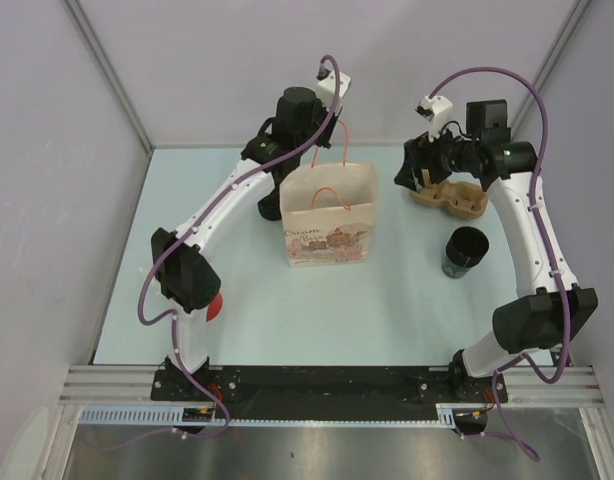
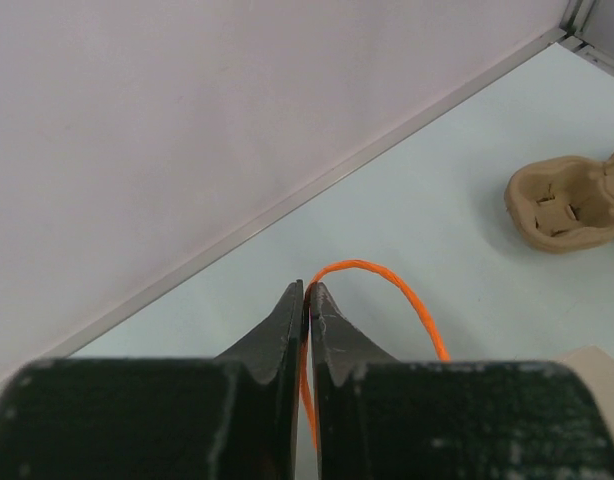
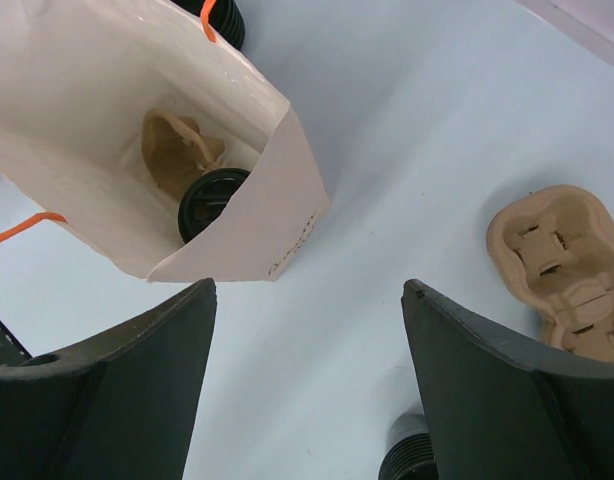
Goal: Pack the takeout coffee
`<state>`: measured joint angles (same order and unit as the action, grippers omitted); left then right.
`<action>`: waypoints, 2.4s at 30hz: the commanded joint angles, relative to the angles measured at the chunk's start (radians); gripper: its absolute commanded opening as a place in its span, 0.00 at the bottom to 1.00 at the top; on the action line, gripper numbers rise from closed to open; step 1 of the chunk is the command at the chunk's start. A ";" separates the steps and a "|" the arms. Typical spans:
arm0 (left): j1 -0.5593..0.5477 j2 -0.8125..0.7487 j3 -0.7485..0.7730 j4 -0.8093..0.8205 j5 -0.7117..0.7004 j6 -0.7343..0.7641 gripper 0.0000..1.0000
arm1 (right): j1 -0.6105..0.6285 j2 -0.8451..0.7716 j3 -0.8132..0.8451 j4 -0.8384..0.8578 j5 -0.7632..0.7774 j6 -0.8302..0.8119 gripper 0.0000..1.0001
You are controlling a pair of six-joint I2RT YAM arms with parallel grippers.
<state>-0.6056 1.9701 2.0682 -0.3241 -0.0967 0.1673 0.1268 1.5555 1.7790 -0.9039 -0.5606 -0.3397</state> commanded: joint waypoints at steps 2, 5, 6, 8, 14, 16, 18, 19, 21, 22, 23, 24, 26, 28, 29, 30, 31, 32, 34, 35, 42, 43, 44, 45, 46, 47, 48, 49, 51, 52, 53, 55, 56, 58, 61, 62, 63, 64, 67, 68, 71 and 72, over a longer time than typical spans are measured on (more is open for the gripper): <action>-0.011 0.010 0.075 0.007 0.000 0.011 0.13 | -0.024 -0.051 -0.013 0.045 -0.032 0.016 0.79; -0.010 0.003 0.070 0.005 -0.021 0.018 0.29 | -0.029 -0.054 -0.020 0.049 -0.041 0.015 0.80; -0.010 0.000 0.061 0.008 -0.027 0.021 0.29 | -0.032 -0.055 -0.023 0.049 -0.041 0.013 0.80; -0.008 -0.028 0.047 0.014 -0.038 0.029 0.35 | -0.036 -0.055 -0.029 0.051 -0.047 0.010 0.80; 0.003 -0.140 0.004 0.019 -0.031 0.029 0.73 | -0.042 -0.075 -0.061 0.059 -0.070 -0.007 0.86; 0.007 -0.209 -0.029 0.013 -0.028 0.040 0.83 | -0.044 -0.080 -0.069 0.062 -0.076 -0.012 0.92; 0.009 -0.296 -0.084 0.011 -0.037 0.057 0.95 | -0.046 -0.083 -0.079 0.057 -0.091 -0.022 1.00; 0.013 -0.327 -0.108 0.013 -0.043 0.064 0.98 | -0.047 -0.086 -0.084 0.057 -0.096 -0.025 1.00; 0.033 -0.431 -0.184 0.007 -0.046 0.083 0.99 | -0.049 -0.084 -0.096 0.059 -0.105 -0.033 1.00; 0.044 -0.465 -0.216 0.005 -0.051 0.090 0.99 | -0.052 -0.086 -0.099 0.059 -0.110 -0.035 1.00; 0.055 -0.505 -0.249 -0.003 -0.057 0.098 0.99 | -0.050 -0.087 -0.104 0.059 -0.111 -0.036 1.00; 0.082 -0.540 -0.305 -0.013 -0.063 0.115 0.99 | -0.050 -0.087 -0.107 0.057 -0.113 -0.038 1.00; 0.150 -0.643 -0.385 -0.064 -0.058 0.129 0.99 | -0.050 -0.095 -0.116 0.060 -0.113 -0.041 1.00; 0.211 -0.744 -0.437 -0.111 -0.008 0.138 1.00 | -0.049 -0.104 -0.135 0.065 -0.107 -0.044 1.00; 0.281 -0.776 -0.491 -0.137 0.021 0.143 0.99 | -0.046 -0.110 -0.142 0.072 -0.104 -0.045 1.00; 0.315 -0.813 -0.519 -0.195 0.070 0.179 0.99 | -0.043 -0.121 -0.154 0.076 -0.101 -0.048 1.00; 0.345 -0.844 -0.546 -0.225 0.162 0.204 0.99 | -0.041 -0.127 -0.159 0.076 -0.090 -0.054 1.00; 0.393 -0.902 -0.583 -0.266 0.236 0.233 0.99 | -0.036 -0.129 -0.161 0.076 -0.085 -0.059 1.00; 0.426 -0.945 -0.605 -0.412 0.349 0.357 1.00 | -0.032 -0.137 -0.171 0.076 -0.075 -0.064 0.99; 0.438 -0.980 -0.611 -0.459 0.450 0.395 0.99 | -0.030 -0.138 -0.174 0.076 -0.067 -0.070 1.00; 0.440 -1.002 -0.514 -0.877 0.670 0.740 0.99 | 0.007 -0.129 -0.205 0.077 -0.055 -0.085 1.00; 0.440 -1.001 -0.507 -0.906 0.664 0.767 0.99 | 0.010 -0.127 -0.204 0.076 -0.058 -0.087 1.00; 0.440 -0.998 -0.504 -0.979 0.655 0.799 1.00 | 0.011 -0.126 -0.204 0.074 -0.058 -0.088 1.00; 0.440 -0.996 -0.507 -1.007 0.634 0.848 0.99 | 0.010 -0.127 -0.205 0.073 -0.058 -0.091 1.00; 0.440 -0.987 -0.514 -1.038 0.621 0.865 1.00 | 0.011 -0.126 -0.205 0.071 -0.055 -0.093 1.00; 0.440 -0.984 -0.525 -1.090 0.609 0.880 0.99 | 0.011 -0.129 -0.207 0.069 -0.055 -0.094 1.00; 0.440 -0.984 -0.557 -1.119 0.603 0.921 1.00 | 0.013 -0.126 -0.211 0.071 -0.053 -0.100 1.00; 0.440 -0.982 -0.575 -1.136 0.586 0.931 1.00 | 0.013 -0.129 -0.211 0.069 -0.050 -0.102 1.00; 0.437 -0.988 -0.641 -1.141 0.559 0.936 1.00 | 0.014 -0.124 -0.214 0.072 -0.050 -0.102 1.00; 0.437 -0.999 -0.663 -1.141 0.530 0.945 0.99 | 0.014 -0.123 -0.214 0.072 -0.045 -0.104 1.00; 0.435 -1.007 -0.698 -1.141 0.514 0.962 0.99 | 0.017 -0.120 -0.214 0.072 -0.044 -0.105 1.00; 0.431 -1.014 -0.723 -1.141 0.479 0.969 0.99 | 0.019 -0.114 -0.216 0.071 -0.041 -0.104 1.00; 0.425 -1.016 -0.743 -1.142 0.465 0.968 0.99 | 0.020 -0.110 -0.217 0.072 -0.039 -0.104 1.00; 0.409 -1.016 -0.763 -1.142 0.418 0.969 1.00 | 0.019 -0.106 -0.219 0.071 -0.038 -0.104 1.00; 0.405 -1.030 -0.798 -1.142 0.378 0.975 0.99 | 0.016 -0.103 -0.224 0.072 -0.039 -0.105 1.00; 0.405 -1.042 -0.804 -1.142 0.370 0.977 0.99 | 0.014 -0.103 -0.224 0.071 -0.039 -0.105 1.00; 0.403 -1.047 -0.807 -1.144 0.364 0.976 0.99 | 0.013 -0.103 -0.224 0.072 -0.039 -0.105 1.00; 0.402 -1.054 -0.816 -1.144 0.350 0.971 0.98 | 0.014 -0.103 -0.225 0.071 -0.041 -0.104 1.00; 0.400 -1.083 -0.847 -1.144 0.331 0.959 0.97 | 0.013 -0.098 -0.227 0.074 -0.042 -0.102 1.00; 0.399 -1.099 -0.858 -1.144 0.316 0.959 0.96 | 0.011 -0.098 -0.228 0.074 -0.044 -0.102 1.00; 0.399 -1.126 -0.888 -1.142 0.313 0.960 0.95 | 0.011 -0.095 -0.228 0.076 -0.042 -0.101 1.00; 0.397 -1.137 -0.893 -1.144 0.315 0.959 0.94 | 0.011 -0.095 -0.230 0.076 -0.041 -0.099 1.00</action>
<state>-0.2012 0.8707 1.2011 -1.3491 0.2382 1.1080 0.1410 1.4570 1.5517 -0.8539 -0.6060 -0.4309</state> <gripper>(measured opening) 0.957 0.994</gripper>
